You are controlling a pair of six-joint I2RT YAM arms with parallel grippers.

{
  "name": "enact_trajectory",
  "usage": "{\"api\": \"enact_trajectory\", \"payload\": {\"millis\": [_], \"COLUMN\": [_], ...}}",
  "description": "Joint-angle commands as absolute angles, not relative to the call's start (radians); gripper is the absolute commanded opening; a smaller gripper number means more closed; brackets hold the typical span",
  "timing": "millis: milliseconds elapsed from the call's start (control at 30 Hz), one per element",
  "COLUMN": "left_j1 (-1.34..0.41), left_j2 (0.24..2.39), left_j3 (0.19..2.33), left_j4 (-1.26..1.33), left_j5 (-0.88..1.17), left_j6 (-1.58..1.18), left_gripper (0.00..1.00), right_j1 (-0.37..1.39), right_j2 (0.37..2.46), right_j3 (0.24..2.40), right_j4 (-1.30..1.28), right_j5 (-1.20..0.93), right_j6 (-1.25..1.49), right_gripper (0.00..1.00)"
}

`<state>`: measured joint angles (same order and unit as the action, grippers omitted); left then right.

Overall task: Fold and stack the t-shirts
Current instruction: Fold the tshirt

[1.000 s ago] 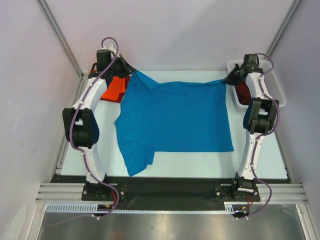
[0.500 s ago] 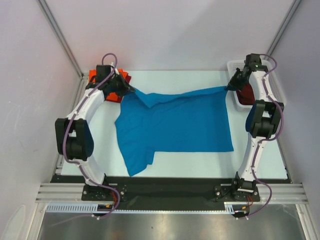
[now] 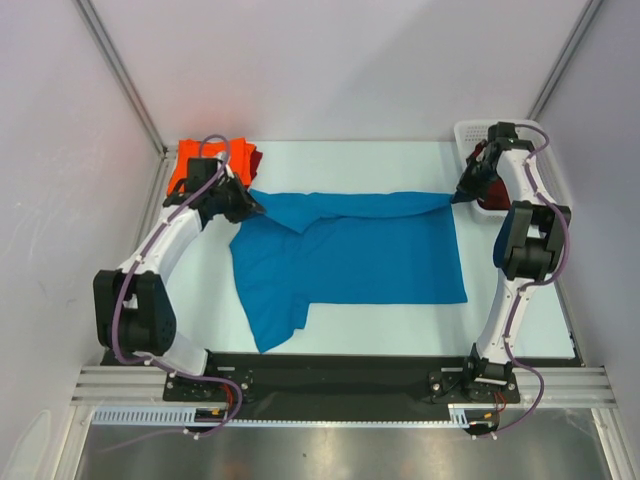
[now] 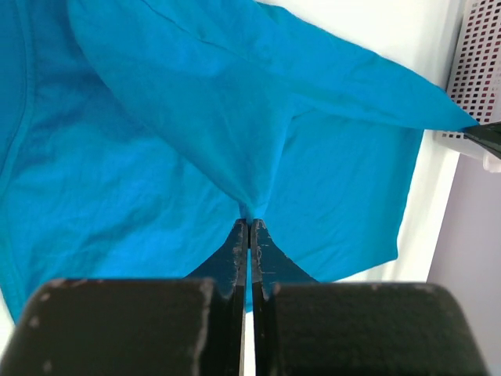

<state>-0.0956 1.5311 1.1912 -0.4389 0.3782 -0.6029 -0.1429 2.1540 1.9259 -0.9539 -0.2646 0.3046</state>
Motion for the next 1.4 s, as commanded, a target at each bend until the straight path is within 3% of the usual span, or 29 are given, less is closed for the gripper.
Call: {"api": "enact_trajectory", "payload": {"millis": [0, 1367], "left_j1": [-0.097, -0.015], "left_j2": [1.465, 1.609], "left_j3": [1.192, 1.132], "left_j4": [-0.436, -0.499], "left_j5": [0.361, 0.331], "left_j6": [-0.609, -0.474], "left_gripper": [0.0, 0.0], "right_j1": [-0.161, -0.13], "right_j2": [2.077, 2.167], "right_j3": [1.95, 1.72], "right_j4": [-0.969, -0.947], "right_j5": [-0.248, -0.028], "right_j6": [0.276, 0.244], "right_gripper": [0.0, 0.0]}}
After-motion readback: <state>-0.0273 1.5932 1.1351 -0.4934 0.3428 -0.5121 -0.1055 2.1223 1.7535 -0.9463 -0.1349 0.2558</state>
